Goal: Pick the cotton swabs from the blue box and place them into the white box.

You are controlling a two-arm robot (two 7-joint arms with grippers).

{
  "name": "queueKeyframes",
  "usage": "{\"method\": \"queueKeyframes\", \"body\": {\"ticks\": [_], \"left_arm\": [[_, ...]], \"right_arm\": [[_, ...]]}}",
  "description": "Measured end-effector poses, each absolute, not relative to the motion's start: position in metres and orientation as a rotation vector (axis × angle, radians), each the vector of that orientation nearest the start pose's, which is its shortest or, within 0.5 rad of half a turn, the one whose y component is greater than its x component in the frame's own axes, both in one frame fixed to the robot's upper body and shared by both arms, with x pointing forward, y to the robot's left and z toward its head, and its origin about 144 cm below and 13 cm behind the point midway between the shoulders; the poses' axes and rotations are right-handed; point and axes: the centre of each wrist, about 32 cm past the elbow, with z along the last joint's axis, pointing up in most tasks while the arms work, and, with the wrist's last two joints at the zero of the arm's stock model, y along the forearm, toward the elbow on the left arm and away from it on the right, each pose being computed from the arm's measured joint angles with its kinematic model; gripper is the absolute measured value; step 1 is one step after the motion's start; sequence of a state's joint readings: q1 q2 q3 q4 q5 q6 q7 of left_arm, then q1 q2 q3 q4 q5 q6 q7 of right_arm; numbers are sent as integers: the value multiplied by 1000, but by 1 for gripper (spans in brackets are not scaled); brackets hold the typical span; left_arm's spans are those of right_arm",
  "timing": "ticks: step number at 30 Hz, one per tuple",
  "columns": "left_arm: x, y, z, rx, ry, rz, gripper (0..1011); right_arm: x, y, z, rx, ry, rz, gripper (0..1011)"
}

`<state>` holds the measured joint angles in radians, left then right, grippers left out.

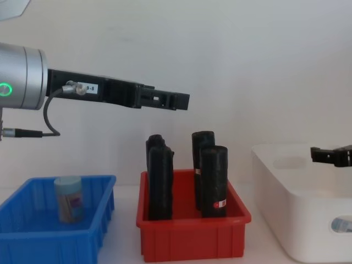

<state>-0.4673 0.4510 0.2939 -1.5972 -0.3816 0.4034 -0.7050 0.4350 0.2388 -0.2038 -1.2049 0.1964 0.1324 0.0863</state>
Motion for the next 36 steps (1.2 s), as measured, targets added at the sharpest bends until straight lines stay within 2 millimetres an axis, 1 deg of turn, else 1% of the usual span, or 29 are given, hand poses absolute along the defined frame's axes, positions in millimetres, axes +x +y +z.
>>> {"method": "queueKeyframes", "body": {"ticks": [14,26,33,36], "left_arm": [[549,269,1309,176,-46,638,1000],[549,269,1308,176,-46,638,1000],[547,265,1302,177,-57,666,1000],[545,261,1296,176,-70,692,999]], "right_arm": [[565,-265,1196,-77,-98,-1417,1002],[561,-265,1199,-55,-121,-1422,1002],[554,-263,1197,-51,-121,-1412,1002],[545,-262,1194,-47,-119,-1400,1002]]}}
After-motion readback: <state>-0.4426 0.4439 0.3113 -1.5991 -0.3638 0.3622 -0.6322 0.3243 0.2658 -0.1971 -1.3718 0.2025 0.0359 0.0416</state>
